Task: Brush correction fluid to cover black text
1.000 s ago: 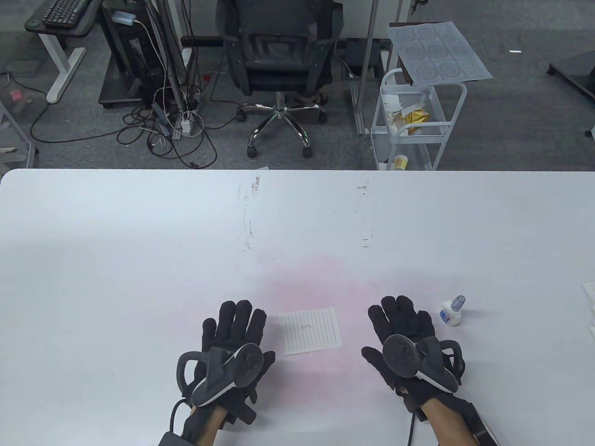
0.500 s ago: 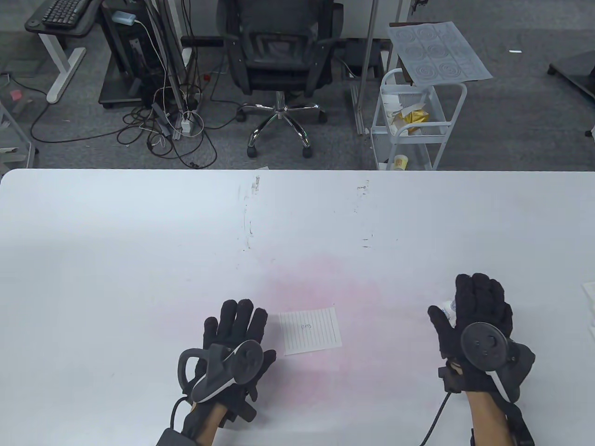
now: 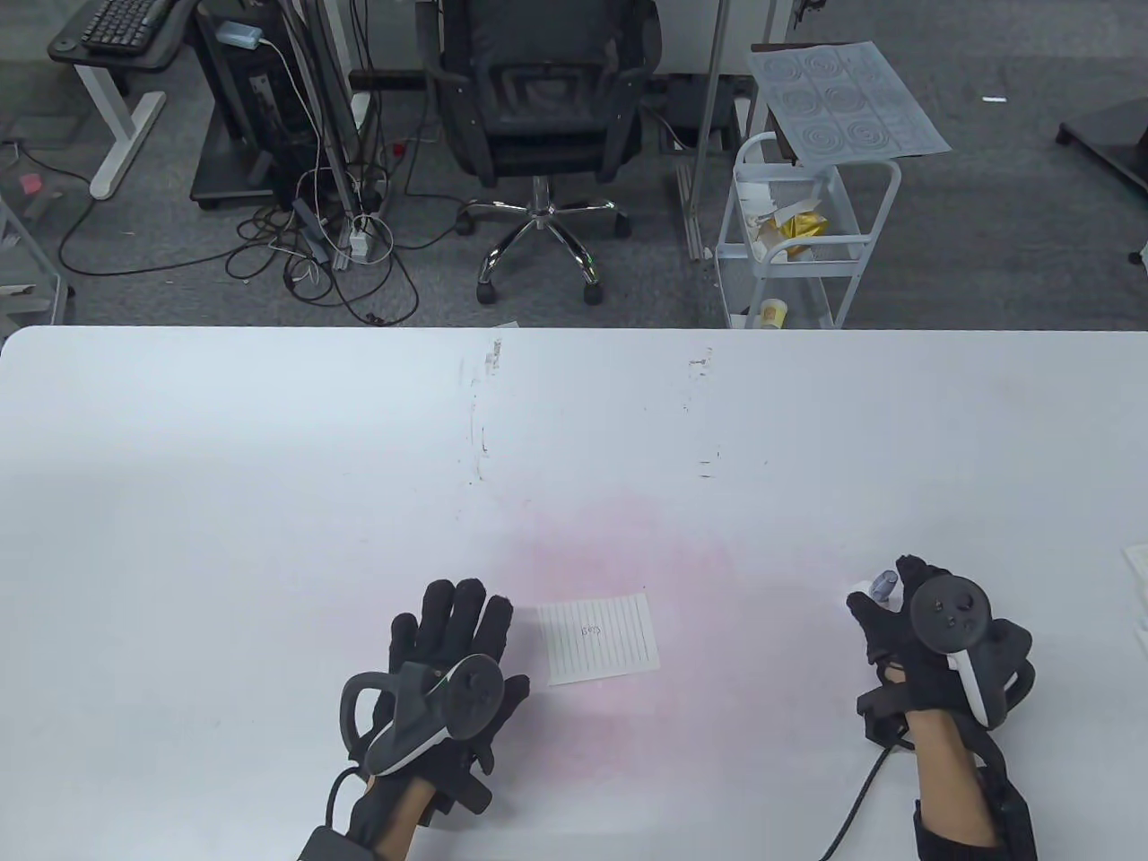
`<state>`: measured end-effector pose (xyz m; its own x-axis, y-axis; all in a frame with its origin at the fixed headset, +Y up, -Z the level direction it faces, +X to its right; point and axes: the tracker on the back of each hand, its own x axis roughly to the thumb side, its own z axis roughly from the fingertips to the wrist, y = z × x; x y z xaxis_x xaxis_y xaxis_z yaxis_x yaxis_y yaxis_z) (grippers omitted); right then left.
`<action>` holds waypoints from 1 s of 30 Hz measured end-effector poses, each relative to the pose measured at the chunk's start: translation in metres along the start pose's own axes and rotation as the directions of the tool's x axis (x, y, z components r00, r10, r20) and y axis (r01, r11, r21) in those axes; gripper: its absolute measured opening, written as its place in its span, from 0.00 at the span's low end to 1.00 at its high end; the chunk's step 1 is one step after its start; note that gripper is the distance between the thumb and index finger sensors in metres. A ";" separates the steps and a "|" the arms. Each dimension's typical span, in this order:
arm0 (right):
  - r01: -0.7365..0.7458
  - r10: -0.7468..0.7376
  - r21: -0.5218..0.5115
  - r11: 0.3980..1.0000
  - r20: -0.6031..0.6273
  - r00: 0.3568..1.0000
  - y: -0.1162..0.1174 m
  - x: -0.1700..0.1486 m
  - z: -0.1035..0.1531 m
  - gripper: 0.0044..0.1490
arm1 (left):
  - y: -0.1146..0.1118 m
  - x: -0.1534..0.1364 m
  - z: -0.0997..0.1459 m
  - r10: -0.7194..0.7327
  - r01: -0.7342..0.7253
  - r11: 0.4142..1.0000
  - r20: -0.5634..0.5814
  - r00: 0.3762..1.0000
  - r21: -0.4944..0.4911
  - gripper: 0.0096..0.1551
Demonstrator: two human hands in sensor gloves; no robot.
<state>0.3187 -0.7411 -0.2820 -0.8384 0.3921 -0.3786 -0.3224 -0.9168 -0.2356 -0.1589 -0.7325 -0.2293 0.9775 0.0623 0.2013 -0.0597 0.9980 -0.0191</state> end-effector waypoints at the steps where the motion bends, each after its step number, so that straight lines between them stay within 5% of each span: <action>1: -0.002 0.002 0.000 1.000 -0.004 1.000 0.001 0.000 -0.001 0.45 | 0.000 0.000 0.000 0.001 -0.001 1.000 0.000 1.000 0.000 0.48; 5: -0.016 0.016 -0.023 1.000 -0.002 1.000 0.004 0.002 -0.001 0.37 | 0.000 0.000 0.000 0.001 -0.001 1.000 0.001 1.000 -0.003 0.48; 17: -0.013 0.026 -0.107 0.994 0.119 0.993 -0.017 0.027 0.011 0.36 | 0.000 -0.001 -0.001 0.009 -0.009 1.000 0.001 1.000 0.005 0.48; 30: 0.081 -0.057 -0.034 0.996 0.442 0.895 -0.065 0.140 0.073 0.35 | 0.000 0.001 -0.001 0.015 -0.015 1.000 0.000 1.000 0.003 0.48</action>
<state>0.1897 -0.6321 -0.2542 -0.9262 0.3704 0.0702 -0.3740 -0.8791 -0.2956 -0.1581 -0.7320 -0.2307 0.9765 0.0774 0.2013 -0.0751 0.9970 -0.0188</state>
